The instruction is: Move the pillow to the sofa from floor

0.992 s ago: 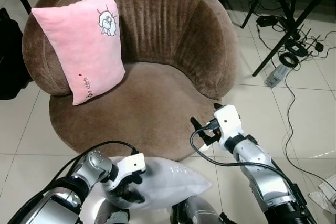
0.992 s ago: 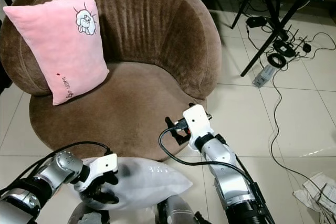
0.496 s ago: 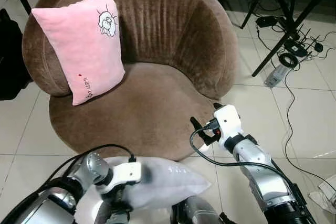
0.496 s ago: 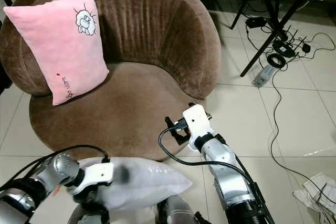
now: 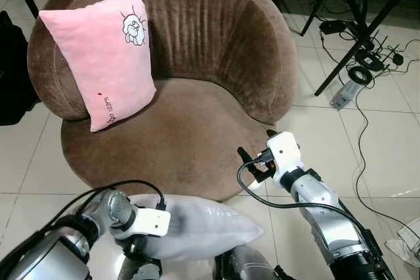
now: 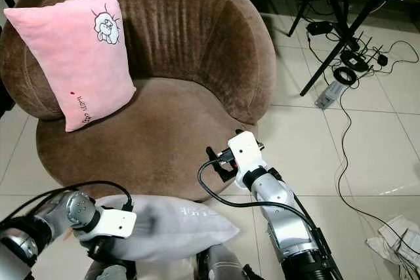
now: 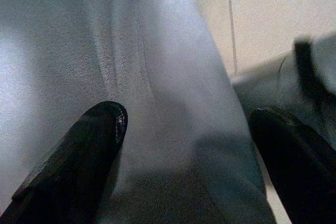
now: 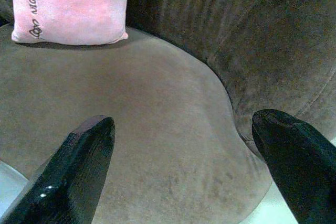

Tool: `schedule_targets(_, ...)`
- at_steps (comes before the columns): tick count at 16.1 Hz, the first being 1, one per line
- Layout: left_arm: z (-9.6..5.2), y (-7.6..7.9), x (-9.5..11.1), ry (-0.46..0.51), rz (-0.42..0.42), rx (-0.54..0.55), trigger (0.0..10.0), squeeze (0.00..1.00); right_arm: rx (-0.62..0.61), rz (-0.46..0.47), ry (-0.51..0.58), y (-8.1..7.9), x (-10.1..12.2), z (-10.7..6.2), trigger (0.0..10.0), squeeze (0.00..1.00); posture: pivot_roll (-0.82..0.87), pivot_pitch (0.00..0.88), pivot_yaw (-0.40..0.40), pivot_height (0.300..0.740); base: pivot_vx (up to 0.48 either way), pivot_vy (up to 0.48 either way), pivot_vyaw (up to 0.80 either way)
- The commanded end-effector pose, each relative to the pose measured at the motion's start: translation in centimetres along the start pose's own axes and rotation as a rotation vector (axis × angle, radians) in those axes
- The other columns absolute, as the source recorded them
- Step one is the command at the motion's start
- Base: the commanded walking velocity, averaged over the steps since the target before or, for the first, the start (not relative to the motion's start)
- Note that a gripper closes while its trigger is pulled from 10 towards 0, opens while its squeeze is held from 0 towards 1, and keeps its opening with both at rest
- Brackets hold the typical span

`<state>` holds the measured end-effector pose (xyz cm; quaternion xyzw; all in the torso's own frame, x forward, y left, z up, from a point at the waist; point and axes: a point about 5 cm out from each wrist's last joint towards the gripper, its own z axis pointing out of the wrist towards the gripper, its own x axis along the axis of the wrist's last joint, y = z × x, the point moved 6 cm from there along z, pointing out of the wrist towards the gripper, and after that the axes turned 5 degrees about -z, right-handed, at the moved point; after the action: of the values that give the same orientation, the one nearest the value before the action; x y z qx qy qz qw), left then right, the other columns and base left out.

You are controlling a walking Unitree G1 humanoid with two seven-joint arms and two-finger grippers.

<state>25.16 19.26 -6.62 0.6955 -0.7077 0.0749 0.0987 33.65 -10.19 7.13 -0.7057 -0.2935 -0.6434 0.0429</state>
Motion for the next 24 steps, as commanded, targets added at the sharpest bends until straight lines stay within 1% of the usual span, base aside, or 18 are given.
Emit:
schedule_targets(1, 0.1, 0.7, -1.8, -0.08, 0.011, -0.019, 10.0, 1.0, -0.003, -0.009, -0.028, 0.2, -0.8, -0.3, 10.0, 0.18, -0.11, 0.233, -0.136, 0.74, 0.0, 0.0, 0.0)
schedule_targets(3, -0.1, 0.4, -2.5, -0.136, 0.073, -0.003, 10.0, 1.0, -0.002, -0.009, -0.027, 0.2, -0.8, -0.3, 10.0, 0.17, -0.11, 0.234, -0.137, 0.74, 0.0, 0.0, 0.0)
schedule_targets(4, -0.2, 0.4, -2.7, -0.148, 0.089, 0.001, 10.0, 1.0, -0.002, -0.009, -0.027, 0.1, -0.8, -0.3, 10.0, 0.17, -0.11, 0.234, -0.137, 0.74, 0.0, 0.0, 0.0)
schedule_targets(5, -0.4, 0.3, -3.2, -0.184, 0.124, 0.0, 10.0, 1.0, -0.003, -0.009, -0.026, 0.2, -0.7, -0.3, 10.0, 0.17, -0.11, 0.236, -0.137, 0.74, 0.0, 0.0, 0.0)
schedule_targets(7, -0.7, 0.6, -4.3, -0.251, 0.182, -0.026, 10.0, 1.0, -0.002, -0.009, -0.024, 0.2, -0.7, -0.2, 10.0, 0.17, -0.11, 0.24, -0.137, 0.74, 0.0, 0.0, 0.0)
schedule_targets(8, -0.8, 0.7, -5.0, -0.29, 0.221, -0.034, 10.0, 1.0, 0.0, -0.009, -0.023, 0.1, -0.6, -0.2, 10.0, 0.17, -0.11, 0.242, -0.135, 0.74, 0.0, 0.0, 0.0)
schedule_targets(9, -1.1, 0.4, -5.7, -0.341, 0.292, -0.022, 10.0, 1.0, 0.0, -0.007, -0.02, 0.1, -0.5, -0.1, 10.0, 0.18, -0.11, 0.245, -0.134, 0.74, 0.0, 0.0, 0.0)
schedule_targets(10, -1.2, 0.3, -5.8, -0.357, 0.319, -0.02, 10.0, 1.0, 0.0, -0.007, -0.02, 0.1, -0.5, -0.1, 10.0, 0.17, -0.11, 0.245, -0.133, 0.74, 0.0, 0.0, 0.0)
schedule_targets(13, -1.8, -0.3, -7.0, -0.455, 0.486, -0.014, 10.0, 1.0, -0.001, -0.006, -0.017, 0.0, -0.4, 0.1, 10.0, 0.18, -0.11, 0.248, -0.126, 0.74, 0.0, 0.0, 0.0)
schedule_targets(15, -1.8, -0.6, -6.9, -0.46, 0.52, 0.011, 10.0, 1.0, -0.004, -0.006, -0.016, 0.0, -0.3, 0.1, 10.0, 0.17, -0.11, 0.247, -0.124, 0.74, 0.0, 0.0, 0.0)
schedule_targets(16, -1.7, -1.2, -6.6, -0.465, 0.554, 0.041, 9.1, 1.0, -0.005, -0.005, -0.016, 0.0, -0.4, 0.1, 10.0, 0.17, -0.11, 0.247, -0.124, 0.74, 0.0, 0.0, 0.0)
schedule_targets(17, -1.8, -1.5, -6.4, -0.471, 0.565, 0.054, 0.0, 0.32, -0.006, -0.004, -0.016, 0.0, -0.4, 0.0, 10.0, 0.18, -0.11, 0.247, -0.124, 0.74, 0.0, 0.0, 0.0)
schedule_targets(18, -1.8, -1.6, -6.2, -0.461, 0.554, 0.057, 0.0, 0.0, -0.007, -0.003, -0.016, 0.0, -0.4, 0.0, 10.0, 0.18, -0.12, 0.245, -0.123, 0.74, 0.0, 0.0, 0.0)
schedule_targets(21, -1.6, -1.7, -5.7, -0.436, 0.55, 0.08, 0.0, 0.0, -0.011, -0.003, -0.015, 0.1, -0.4, 0.1, 10.0, 0.17, -0.11, 0.241, -0.123, 0.74, 0.0, 0.0, 0.0)
schedule_targets(23, -1.1, -1.2, -5.6, -0.406, 0.504, 0.076, 0.0, 0.0, -0.014, -0.004, -0.014, 0.1, -0.3, 0.1, 10.0, 0.17, -0.12, 0.24, -0.122, 0.74, 0.0, 0.0, 0.0)
schedule_targets(24, -1.1, -1.3, -5.6, -0.4, 0.478, 0.095, 0.0, 0.0, -0.013, -0.004, -0.015, 0.1, -0.4, 0.1, 10.0, 0.17, -0.11, 0.24, -0.125, 0.74, 0.0, 0.0, 0.0)
